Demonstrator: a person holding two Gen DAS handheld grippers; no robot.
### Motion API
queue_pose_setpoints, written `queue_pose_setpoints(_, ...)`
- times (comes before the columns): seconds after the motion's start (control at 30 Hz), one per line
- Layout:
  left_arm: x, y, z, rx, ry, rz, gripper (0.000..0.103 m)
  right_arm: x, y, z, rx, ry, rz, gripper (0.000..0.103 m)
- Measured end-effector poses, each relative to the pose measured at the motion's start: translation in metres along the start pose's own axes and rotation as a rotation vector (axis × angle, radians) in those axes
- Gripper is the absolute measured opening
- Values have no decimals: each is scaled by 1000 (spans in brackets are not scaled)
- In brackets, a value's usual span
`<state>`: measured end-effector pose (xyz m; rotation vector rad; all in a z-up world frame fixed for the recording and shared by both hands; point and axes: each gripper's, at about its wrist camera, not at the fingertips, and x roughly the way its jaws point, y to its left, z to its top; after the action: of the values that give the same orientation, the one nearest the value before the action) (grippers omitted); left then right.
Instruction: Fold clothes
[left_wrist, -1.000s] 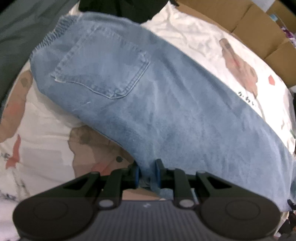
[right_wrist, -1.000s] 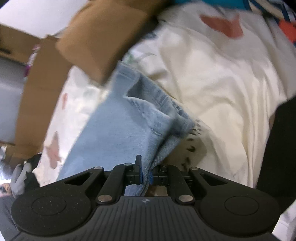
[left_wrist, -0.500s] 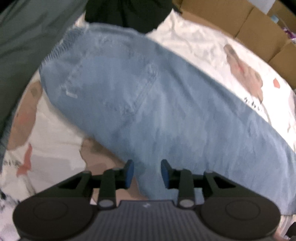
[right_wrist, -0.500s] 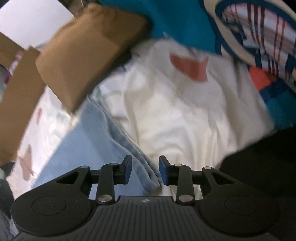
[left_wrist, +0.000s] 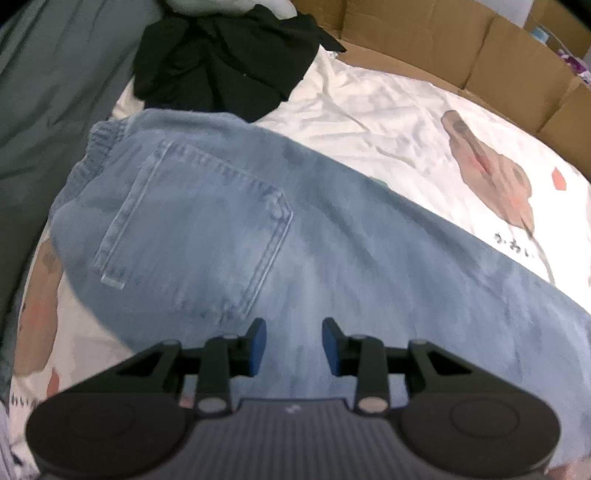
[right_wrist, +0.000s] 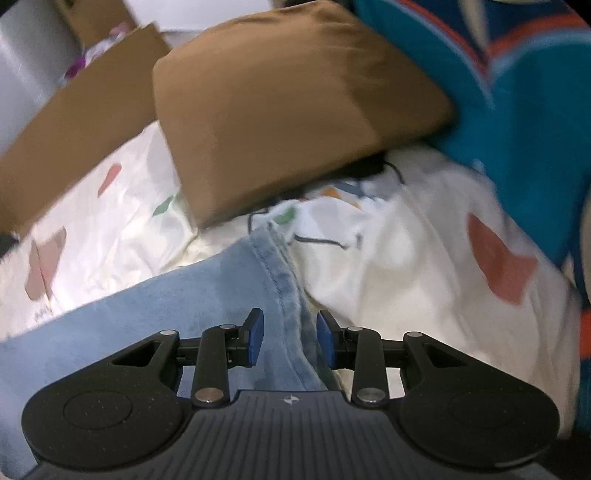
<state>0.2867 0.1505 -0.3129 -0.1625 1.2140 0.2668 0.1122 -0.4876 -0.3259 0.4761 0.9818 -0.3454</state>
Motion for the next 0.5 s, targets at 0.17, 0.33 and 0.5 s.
queue_pose_setpoints(0.17, 25, -2, 30, 22, -61, 77, 37, 29, 13, 13, -55, 14, -45, 34)
queue_pose_setpoints(0.33, 38, 23, 60, -58, -136, 151, 41, 56, 13, 23, -58, 36, -81, 34)
queue_pose_setpoints(0.5, 50, 46, 85, -64, -184, 228, 41, 67, 22, 25, -101, 14, -97, 34)
